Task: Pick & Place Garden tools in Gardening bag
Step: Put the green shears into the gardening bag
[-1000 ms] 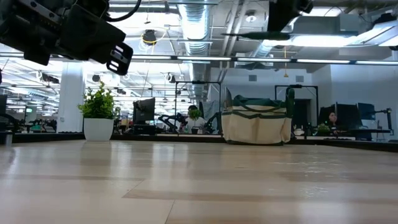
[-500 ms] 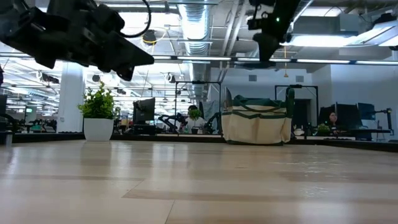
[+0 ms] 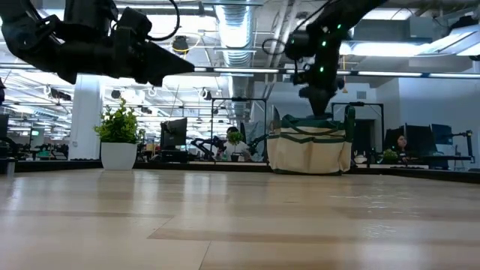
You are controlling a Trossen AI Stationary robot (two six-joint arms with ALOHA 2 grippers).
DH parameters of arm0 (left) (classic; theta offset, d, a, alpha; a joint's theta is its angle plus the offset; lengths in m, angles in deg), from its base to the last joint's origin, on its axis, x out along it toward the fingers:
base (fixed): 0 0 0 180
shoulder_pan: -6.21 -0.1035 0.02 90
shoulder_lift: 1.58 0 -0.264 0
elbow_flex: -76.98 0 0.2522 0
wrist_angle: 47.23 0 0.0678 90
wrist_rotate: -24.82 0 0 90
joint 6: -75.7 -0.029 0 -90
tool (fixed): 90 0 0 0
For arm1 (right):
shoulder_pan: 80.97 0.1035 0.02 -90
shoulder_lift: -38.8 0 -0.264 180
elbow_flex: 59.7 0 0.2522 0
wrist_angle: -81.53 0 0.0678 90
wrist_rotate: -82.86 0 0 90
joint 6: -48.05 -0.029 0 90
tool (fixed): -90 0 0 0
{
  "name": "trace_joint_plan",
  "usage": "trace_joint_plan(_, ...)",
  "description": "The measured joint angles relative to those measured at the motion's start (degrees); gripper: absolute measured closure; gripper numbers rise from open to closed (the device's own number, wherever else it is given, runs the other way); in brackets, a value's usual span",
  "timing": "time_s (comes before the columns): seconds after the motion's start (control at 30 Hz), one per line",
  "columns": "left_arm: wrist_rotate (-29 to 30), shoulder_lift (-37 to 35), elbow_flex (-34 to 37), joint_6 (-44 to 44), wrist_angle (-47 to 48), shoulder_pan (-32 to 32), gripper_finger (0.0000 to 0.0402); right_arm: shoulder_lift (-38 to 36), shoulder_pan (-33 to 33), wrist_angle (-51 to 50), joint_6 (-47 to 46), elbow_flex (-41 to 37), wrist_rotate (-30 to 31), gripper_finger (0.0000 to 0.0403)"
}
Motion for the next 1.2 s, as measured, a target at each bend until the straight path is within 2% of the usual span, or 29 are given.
trace_joint_plan(0.33,-0.02,-0.02,-0.02,-2.51,-2.03,-3.63,0.0399,3.70,-0.62,-1.11,1.80,0.02,0.50,0.0388)
trace_joint_plan(0.63,-0.02,-0.02,-0.02,-2.54,-2.92,-6.65,0.0399,-3.66,1.17,-3.46,2.68,0.00,0.00,0.0388)
trace_joint_plan(0.77,-0.02,-0.02,-0.02,-2.54,-3.34,-8.01,0.0399,-4.69,1.14,-3.55,2.94,0.00,-0.87,0.0388)
trace_joint_plan(1.2,-0.02,-0.02,-0.04,-2.40,-3.65,-8.22,0.0399,0.80,-0.93,-3.39,4.51,0.00,-2.80,0.0388)
